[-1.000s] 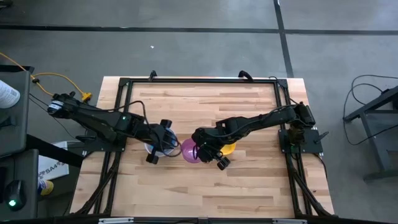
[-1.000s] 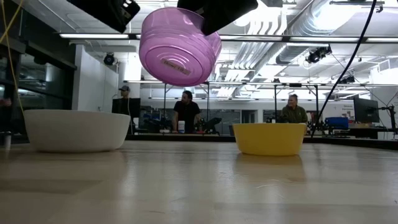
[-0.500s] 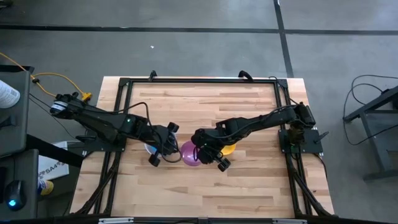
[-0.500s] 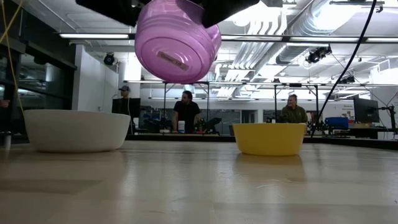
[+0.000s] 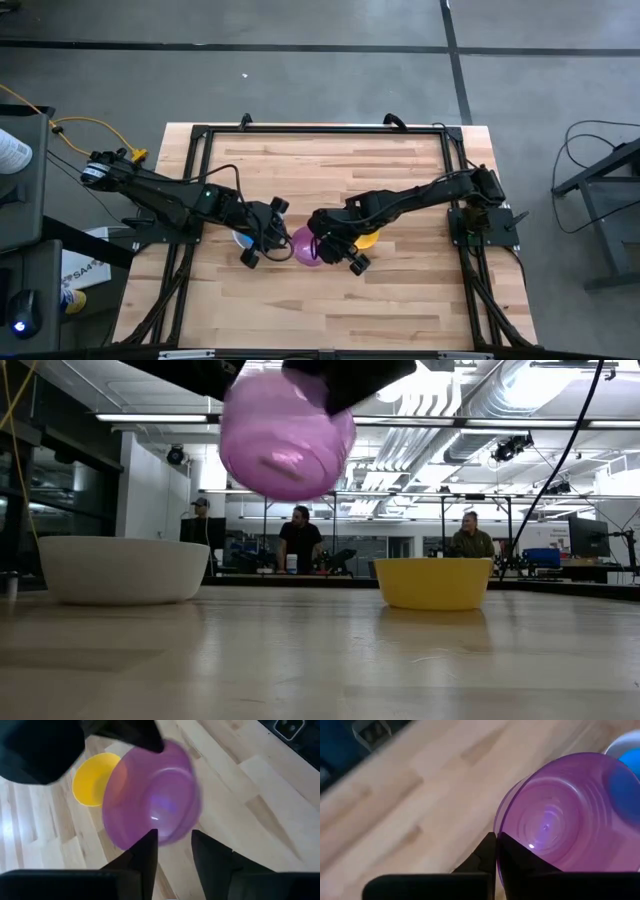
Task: Nest bowls inside each other
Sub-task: Stack the violet bowl on the blue bowl
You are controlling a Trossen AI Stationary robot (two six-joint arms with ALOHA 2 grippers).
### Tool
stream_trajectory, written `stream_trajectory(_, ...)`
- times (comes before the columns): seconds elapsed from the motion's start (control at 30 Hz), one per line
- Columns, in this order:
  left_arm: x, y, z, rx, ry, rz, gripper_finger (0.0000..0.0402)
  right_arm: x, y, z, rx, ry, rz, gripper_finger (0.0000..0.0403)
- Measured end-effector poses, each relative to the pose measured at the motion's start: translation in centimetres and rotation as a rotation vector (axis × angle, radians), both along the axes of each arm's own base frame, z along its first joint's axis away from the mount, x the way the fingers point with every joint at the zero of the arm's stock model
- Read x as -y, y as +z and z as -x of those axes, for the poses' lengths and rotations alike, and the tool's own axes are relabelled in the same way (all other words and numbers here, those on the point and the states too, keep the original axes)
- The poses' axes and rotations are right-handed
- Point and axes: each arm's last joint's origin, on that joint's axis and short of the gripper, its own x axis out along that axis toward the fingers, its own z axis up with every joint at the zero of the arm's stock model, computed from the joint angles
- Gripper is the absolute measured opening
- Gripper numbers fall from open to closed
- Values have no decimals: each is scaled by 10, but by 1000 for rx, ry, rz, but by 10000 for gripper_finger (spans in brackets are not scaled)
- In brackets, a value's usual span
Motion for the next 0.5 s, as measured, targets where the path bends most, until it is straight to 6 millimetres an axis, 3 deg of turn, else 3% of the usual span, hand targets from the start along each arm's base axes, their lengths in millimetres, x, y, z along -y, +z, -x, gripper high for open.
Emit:
stream_trajectory(0.2, 2, 0, 1, -12, -50, 42, 123, -11, -21, -3, -24, 54, 170, 4)
stream_trajectory(0.5, 5, -11, -7, -66, -109, 34, 122, -14, -22, -5, -4, 85, 177, 4)
